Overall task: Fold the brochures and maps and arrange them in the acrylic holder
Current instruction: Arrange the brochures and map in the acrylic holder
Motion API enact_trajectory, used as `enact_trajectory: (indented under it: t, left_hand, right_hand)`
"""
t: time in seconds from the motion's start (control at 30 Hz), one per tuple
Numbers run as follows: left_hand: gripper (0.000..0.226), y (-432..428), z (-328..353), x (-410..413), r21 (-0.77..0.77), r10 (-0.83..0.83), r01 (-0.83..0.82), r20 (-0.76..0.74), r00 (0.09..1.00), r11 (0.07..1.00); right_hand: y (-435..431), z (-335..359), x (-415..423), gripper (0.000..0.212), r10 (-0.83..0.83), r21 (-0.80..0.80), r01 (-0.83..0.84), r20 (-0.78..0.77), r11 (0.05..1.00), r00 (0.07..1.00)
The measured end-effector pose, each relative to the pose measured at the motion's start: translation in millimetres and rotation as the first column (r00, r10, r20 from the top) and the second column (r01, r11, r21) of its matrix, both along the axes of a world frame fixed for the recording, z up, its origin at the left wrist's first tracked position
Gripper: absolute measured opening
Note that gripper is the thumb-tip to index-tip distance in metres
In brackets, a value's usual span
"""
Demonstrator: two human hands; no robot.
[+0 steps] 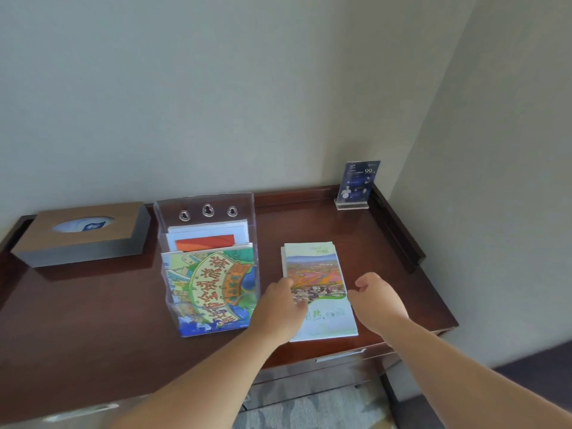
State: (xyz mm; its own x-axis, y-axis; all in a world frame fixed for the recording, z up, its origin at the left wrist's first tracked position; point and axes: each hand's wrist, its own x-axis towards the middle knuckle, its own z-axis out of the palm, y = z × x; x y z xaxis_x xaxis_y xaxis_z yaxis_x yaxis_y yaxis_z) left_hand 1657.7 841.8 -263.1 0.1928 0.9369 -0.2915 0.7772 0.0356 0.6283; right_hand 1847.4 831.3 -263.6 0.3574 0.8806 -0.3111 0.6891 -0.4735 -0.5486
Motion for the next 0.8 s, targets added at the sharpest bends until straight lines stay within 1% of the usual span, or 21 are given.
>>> enact_trajectory:
  t: [0.07, 0.13, 0.2, 0.3, 0.37, 0.47, 0.57, 0.67, 0.73, 0.8]
  left_hand:
    - [0.050, 6.6, -12.3, 10.9, -0.090, 0.079, -0.082, -0.042, 0.996, 0.993]
    - [0.044, 15.7, -20.7, 22.1, -0.103, 0.146, -0.155, -0.090, 0.985, 0.983]
    - [0.040, 25.5, -26.1, 32.6, -0.089, 0.186, -0.198, -0.126, 0.974, 0.976]
    - [0.040, 37.7, -31.4, 46.9, -0.109, 0.234, -0.248, -0.126, 0.964, 0.963]
    - [0.036, 42.6, -33.7, 53.4, -0.133, 0.284, -0.302, -0.142, 0.948, 0.944]
    - [0.033, 48.9, -37.8, 58.5, -0.168, 0.372, -0.398, -0.162, 0.914, 0.902]
    - [0.040, 55.0, -40.9, 60.4, -0.215, 0.462, -0.483, -0.143, 0.875, 0.849]
    - [0.035, 58.4, -40.3, 63.3, -0.230, 0.472, -0.490, -0.134, 0.872, 0.841]
    - [0.034, 60.6, -40.9, 64.6, -0.254, 0.502, -0.510, -0.100, 0.859, 0.821]
    - [0.029, 61.8, -38.6, 66.1, -0.277, 0.532, -0.530, -0.076, 0.844, 0.801]
  right_hand:
    - [6.0, -12.8, 5.1, 0.048, -0.015, -0.082, 0.008, -0.088, 0.997, 0.996]
    - [13.8, -25.2, 8.7, 0.051, -0.035, -0.128, 0.015, -0.161, 0.992, 0.986]
    - [22.5, -35.7, 9.9, 0.046, -0.044, -0.149, 0.011, -0.221, 0.989, 0.974]
    - [32.7, -45.9, 10.8, 0.028, -0.069, -0.181, 0.013, -0.309, 0.983, 0.949]
    - [37.3, -47.9, 12.6, 0.018, -0.071, -0.202, 0.002, -0.334, 0.979, 0.940]
    - [41.2, -47.8, 15.8, 0.013, -0.032, -0.212, -0.047, -0.355, 0.976, 0.934]
    - [44.4, -48.2, 17.5, 0.017, -0.008, -0.224, -0.084, -0.381, 0.971, 0.924]
    - [46.0, -47.8, 17.6, 0.018, -0.047, -0.263, -0.072, -0.420, 0.962, 0.906]
    - [46.6, -49.2, 18.4, 0.020, -0.029, -0.251, -0.083, -0.413, 0.964, 0.910]
    - [46.4, -49.8, 20.1, 0.017, -0.037, -0.254, -0.076, -0.416, 0.964, 0.908]
